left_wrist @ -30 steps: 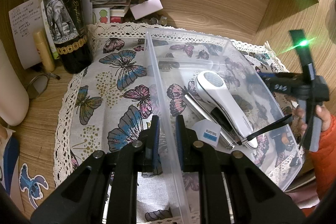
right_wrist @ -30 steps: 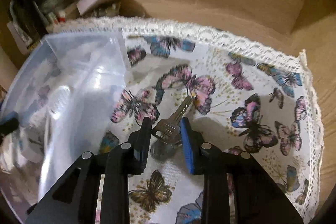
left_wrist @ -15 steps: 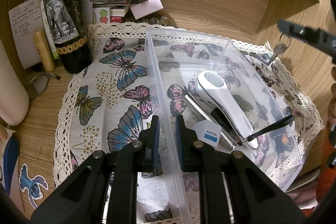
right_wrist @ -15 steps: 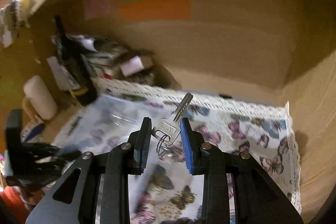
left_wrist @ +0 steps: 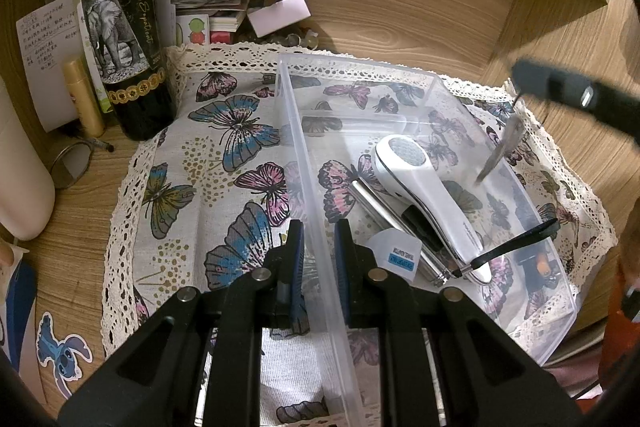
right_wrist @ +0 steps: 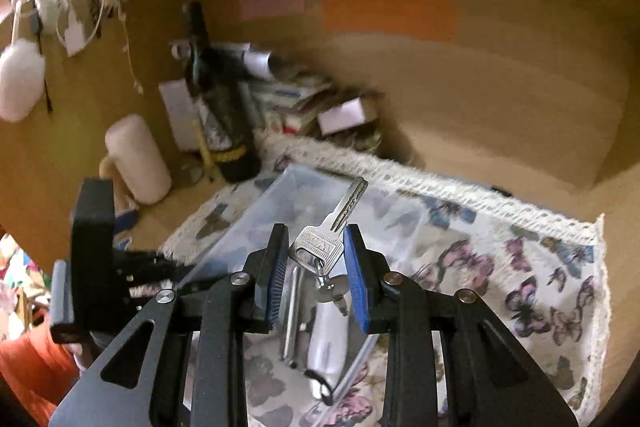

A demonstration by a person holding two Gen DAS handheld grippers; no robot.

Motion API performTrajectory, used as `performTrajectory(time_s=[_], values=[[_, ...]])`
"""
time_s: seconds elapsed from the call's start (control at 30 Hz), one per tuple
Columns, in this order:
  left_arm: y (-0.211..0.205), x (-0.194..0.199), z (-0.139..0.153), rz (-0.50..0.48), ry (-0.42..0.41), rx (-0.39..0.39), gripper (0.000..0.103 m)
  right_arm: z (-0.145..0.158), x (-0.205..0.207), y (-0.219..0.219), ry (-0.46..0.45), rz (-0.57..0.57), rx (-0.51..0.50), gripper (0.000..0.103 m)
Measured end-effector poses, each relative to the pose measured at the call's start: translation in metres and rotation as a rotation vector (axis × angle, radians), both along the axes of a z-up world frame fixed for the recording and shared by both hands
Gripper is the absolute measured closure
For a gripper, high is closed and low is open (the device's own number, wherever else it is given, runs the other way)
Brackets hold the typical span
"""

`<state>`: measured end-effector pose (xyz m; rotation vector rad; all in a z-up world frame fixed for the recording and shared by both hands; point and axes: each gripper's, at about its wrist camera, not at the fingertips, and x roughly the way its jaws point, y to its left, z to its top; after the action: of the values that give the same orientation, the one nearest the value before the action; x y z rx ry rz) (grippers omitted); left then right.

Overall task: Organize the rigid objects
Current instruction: 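Carry the keys into the box and open the right gripper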

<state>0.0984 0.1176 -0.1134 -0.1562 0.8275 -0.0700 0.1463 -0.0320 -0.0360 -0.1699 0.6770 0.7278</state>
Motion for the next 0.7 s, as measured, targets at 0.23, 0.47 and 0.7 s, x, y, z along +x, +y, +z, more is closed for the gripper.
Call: performTrajectory(time_s=[0.23,0.47,0.7], values=[[0.000,0.000,0.000,0.000,0.000,0.000,0.088,-0.036,0.006,0.016,0.101,0.037,-0.071,0.077],[0.000,0.000,0.000,-0.001,0.000,0.000,0.088,-0.056,0.009,0.022,0.162,0.054,-0.126,0.077],[0.000,0.000,0.000,-0.001,0.000,0.000,0.088,-0.057,0.014,0.016,0.198,0.031,-0.129,0.070]])
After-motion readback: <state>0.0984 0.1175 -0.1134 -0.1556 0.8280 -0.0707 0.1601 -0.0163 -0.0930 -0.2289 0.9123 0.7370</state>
